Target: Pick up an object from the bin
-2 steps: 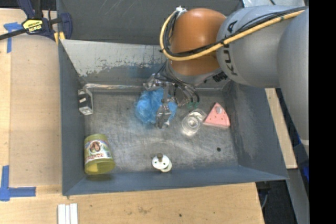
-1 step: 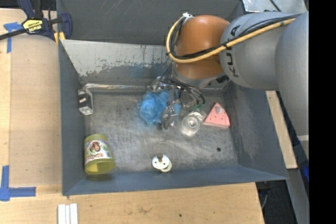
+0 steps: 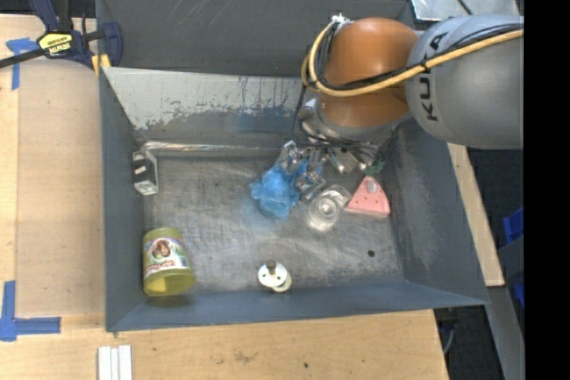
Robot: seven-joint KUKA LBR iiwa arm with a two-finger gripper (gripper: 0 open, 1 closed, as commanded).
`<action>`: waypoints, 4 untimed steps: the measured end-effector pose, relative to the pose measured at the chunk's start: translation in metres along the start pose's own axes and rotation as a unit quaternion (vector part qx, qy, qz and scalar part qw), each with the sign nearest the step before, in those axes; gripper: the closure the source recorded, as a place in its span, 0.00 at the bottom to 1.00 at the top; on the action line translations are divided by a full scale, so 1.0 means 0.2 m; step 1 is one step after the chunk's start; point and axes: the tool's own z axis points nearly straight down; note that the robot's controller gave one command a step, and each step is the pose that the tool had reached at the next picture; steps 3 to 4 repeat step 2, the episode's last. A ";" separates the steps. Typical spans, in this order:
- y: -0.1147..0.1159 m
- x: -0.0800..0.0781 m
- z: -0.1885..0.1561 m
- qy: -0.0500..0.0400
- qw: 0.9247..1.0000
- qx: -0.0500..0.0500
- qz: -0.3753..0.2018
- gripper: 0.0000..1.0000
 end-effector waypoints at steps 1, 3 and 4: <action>0.00 0.00 0.00 0.000 1.000 0.000 0.000 1.00; -0.12 0.02 -0.58 0.001 1.000 0.000 0.013 1.00; -0.12 0.02 -0.58 0.001 1.000 0.000 0.013 1.00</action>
Offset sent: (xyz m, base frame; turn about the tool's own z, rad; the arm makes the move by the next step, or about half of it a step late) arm 0.0078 -0.0227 0.1156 0.0215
